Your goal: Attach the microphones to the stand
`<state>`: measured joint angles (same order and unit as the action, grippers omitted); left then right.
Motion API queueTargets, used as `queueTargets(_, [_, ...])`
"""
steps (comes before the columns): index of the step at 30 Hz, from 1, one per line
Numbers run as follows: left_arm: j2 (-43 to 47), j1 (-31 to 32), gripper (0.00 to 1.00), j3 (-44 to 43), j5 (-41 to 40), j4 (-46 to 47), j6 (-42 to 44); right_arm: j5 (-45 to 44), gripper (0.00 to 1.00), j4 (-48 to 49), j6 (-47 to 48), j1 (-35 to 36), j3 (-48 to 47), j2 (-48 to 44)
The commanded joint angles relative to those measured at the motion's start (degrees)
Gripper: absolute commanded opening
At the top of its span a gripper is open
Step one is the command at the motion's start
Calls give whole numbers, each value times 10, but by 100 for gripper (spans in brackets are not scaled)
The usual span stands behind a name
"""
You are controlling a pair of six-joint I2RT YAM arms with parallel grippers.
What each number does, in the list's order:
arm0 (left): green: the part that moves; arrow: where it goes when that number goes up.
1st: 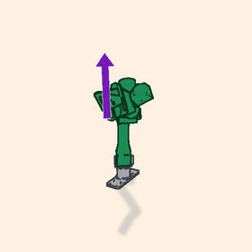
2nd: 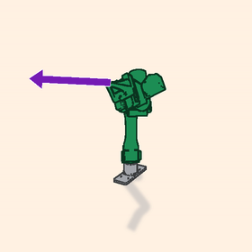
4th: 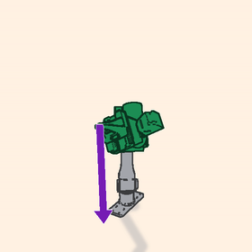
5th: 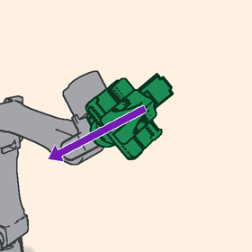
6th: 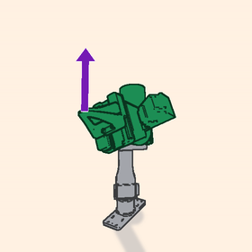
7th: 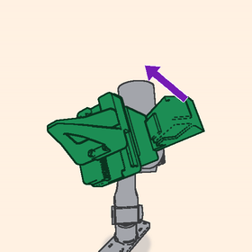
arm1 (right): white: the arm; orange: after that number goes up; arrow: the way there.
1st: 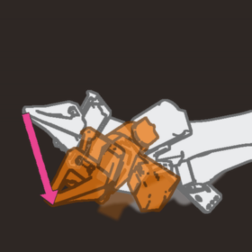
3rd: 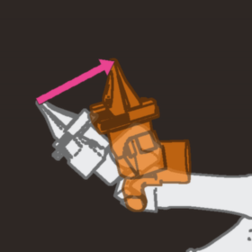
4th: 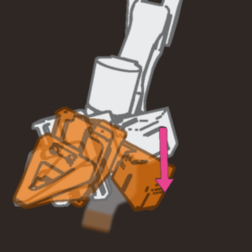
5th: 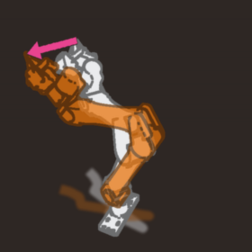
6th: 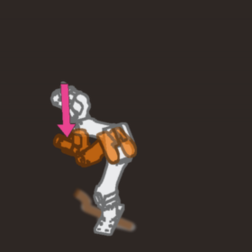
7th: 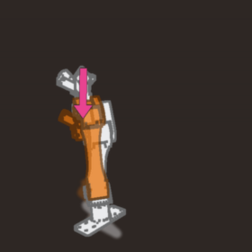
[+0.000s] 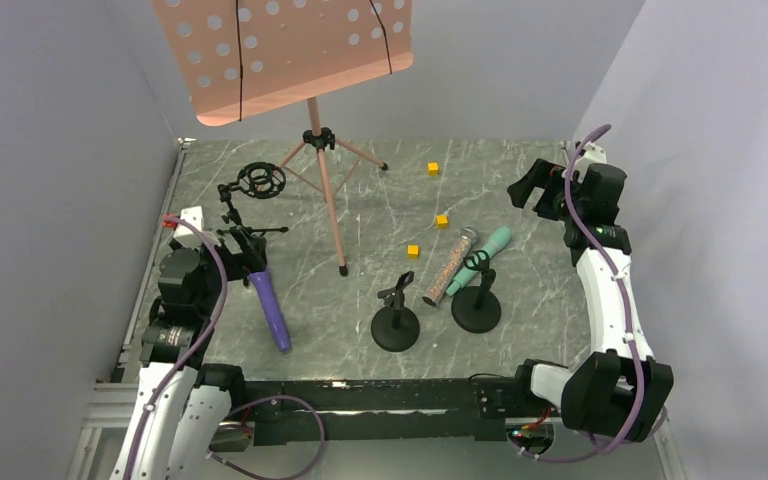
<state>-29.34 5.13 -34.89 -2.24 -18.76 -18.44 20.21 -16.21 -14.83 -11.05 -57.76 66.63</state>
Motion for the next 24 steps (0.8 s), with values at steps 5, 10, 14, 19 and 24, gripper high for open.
queueTargets(5, [1,2,99,7,84,-72,-156,45,100,23,-11,-9,6,-21])
queueTargets(10, [-34,2,99,18,112,-73,-171,83,100,36,9,-9,22,-25])
queueTargets(14, [-79,10,99,38,229,-9,-149,161,100,58,73,-8,52,-39])
queueTargets(19, [-147,112,99,1,140,-52,-132,288,100,82,158,-8,90,-45])
queueTargets(24, [-132,136,99,9,-59,-73,-151,351,100,3,238,-8,55,-20])
